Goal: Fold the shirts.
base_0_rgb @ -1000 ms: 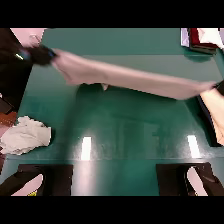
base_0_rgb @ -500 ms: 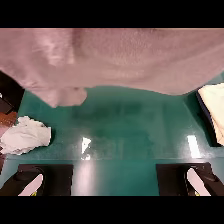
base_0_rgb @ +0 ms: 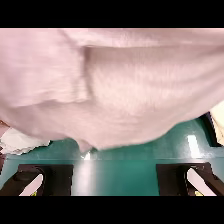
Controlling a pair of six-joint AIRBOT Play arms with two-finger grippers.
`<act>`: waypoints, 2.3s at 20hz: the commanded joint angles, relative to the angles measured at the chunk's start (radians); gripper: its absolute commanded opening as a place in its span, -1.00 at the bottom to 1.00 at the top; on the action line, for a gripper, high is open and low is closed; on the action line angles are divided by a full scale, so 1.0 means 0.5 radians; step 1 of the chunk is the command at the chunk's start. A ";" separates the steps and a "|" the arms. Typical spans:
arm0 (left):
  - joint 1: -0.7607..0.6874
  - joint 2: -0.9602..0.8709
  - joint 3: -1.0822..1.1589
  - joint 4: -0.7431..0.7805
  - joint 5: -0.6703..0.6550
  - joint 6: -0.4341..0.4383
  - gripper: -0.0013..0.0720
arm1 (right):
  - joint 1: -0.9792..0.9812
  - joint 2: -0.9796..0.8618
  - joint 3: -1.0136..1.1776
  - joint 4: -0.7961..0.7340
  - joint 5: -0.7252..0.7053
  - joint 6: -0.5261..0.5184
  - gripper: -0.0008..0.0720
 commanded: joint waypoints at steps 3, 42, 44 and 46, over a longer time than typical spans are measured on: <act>-0.050 -0.457 -0.738 -0.018 -0.198 -0.021 -0.91 | 0.007 -0.505 -0.425 -0.069 0.186 0.049 -0.95; -0.116 -1.395 -0.897 0.694 -0.011 0.038 0.69 | 0.460 -1.273 -1.023 -0.275 -0.481 0.008 0.15; -0.073 -1.324 -0.911 0.830 -0.247 -0.117 0.69 | 0.433 -1.154 -1.023 -0.266 -0.307 -0.037 0.15; 0.015 -1.138 -1.115 0.696 -0.304 -0.149 0.69 | 0.435 -0.993 -1.024 -0.263 -0.195 -0.040 0.15</act>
